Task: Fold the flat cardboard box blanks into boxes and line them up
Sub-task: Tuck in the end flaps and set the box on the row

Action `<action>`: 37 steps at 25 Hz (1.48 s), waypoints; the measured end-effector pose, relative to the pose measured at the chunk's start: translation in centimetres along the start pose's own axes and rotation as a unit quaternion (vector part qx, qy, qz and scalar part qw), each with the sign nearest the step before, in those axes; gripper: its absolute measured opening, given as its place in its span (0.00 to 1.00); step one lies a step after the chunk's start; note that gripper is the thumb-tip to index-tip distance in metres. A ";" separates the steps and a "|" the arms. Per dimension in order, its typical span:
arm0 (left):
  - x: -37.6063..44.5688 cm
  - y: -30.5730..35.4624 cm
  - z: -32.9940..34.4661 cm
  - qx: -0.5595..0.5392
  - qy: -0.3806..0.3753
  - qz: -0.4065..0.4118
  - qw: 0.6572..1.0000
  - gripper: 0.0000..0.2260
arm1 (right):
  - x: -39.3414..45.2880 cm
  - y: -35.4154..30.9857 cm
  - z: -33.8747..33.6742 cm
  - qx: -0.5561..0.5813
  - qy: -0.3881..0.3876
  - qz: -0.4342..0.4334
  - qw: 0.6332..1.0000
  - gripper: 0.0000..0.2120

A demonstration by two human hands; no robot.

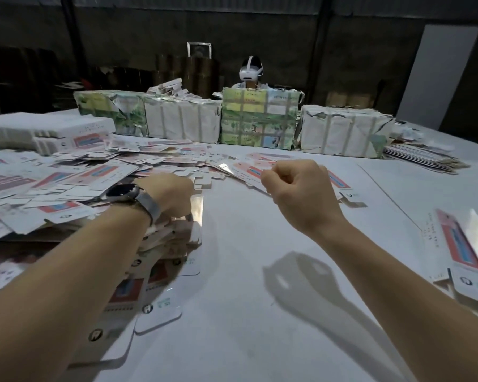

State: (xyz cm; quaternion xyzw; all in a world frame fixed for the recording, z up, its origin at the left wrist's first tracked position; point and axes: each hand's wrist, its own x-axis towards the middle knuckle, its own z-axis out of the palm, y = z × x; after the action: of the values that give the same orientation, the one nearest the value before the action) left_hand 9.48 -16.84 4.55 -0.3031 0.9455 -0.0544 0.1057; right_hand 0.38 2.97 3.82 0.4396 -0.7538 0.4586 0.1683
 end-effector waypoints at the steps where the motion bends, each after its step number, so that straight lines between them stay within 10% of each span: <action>1: -0.2 0.3 0.2 0.002 0.036 0.000 0.999 0.14 | 0.0 0.0 0.0 0.000 0.000 -0.001 1.000 0.17; 5: 0.1 1.2 0.7 -0.005 0.144 -0.004 0.990 0.12 | 0.0 0.0 0.0 0.001 0.002 0.000 1.000 0.17; 17: -0.2 -2.2 -2.2 -0.143 0.052 0.015 0.988 0.13 | -0.1 0.3 0.2 0.017 -0.020 0.019 0.999 0.17; 26: -0.6 2.6 -1.3 -0.108 0.306 0.057 0.944 0.12 | -0.5 0.2 0.9 0.032 -0.042 0.012 0.999 0.15; 32: -1.9 3.9 -2.8 -0.291 0.399 0.128 0.860 0.11 | 0.4 -1.4 2.2 0.092 -0.089 0.033 0.991 0.05; 37: -5.4 4.7 -6.0 -0.517 0.417 0.171 0.728 0.09 | 0.9 -1.9 3.1 0.126 -0.061 -0.029 0.990 0.45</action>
State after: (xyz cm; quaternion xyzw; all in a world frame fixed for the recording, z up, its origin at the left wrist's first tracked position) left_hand 9.78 -9.62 10.47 -0.0907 0.8121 0.3414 -0.4645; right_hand 1.86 -0.49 3.82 0.5064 -0.6857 0.5169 0.0783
